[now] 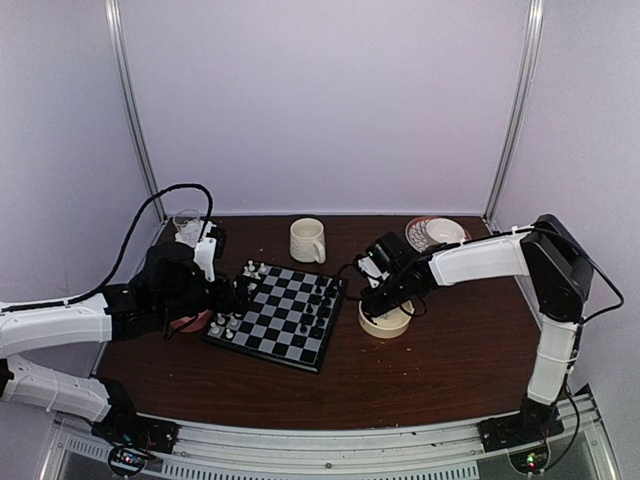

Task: Set up the chess pieces on the board

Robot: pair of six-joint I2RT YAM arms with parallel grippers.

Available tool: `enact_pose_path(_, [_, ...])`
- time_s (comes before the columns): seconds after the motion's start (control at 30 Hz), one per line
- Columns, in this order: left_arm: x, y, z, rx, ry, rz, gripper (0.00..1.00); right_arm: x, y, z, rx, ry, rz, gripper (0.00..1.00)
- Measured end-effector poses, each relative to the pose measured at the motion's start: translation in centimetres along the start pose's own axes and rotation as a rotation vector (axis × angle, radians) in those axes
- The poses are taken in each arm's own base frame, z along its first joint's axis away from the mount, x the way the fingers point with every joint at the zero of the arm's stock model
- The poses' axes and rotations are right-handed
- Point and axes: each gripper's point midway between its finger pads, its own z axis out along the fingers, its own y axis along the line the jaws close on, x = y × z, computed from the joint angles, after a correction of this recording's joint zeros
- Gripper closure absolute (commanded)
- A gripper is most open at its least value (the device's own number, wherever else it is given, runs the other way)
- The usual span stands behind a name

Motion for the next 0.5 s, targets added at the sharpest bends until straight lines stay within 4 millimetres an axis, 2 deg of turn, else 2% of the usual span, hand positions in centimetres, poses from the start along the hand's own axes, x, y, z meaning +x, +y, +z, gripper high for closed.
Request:
enact_pose_path(0.1, [0.0, 0.0, 0.0, 0.0, 0.0, 0.0, 0.03, 0.5, -0.1, 0.7, 0.004, 0.02, -0.003, 0.74])
enact_pose_path(0.37, [0.0, 0.0, 0.0, 0.0, 0.0, 0.0, 0.03, -0.4, -0.3, 1.3, 0.025, 0.012, -0.006, 0.75])
enact_pose_path(0.5, [0.0, 0.0, 0.0, 0.0, 0.0, 0.0, 0.03, -0.8, -0.5, 1.5, 0.036, 0.004, -0.006, 0.84])
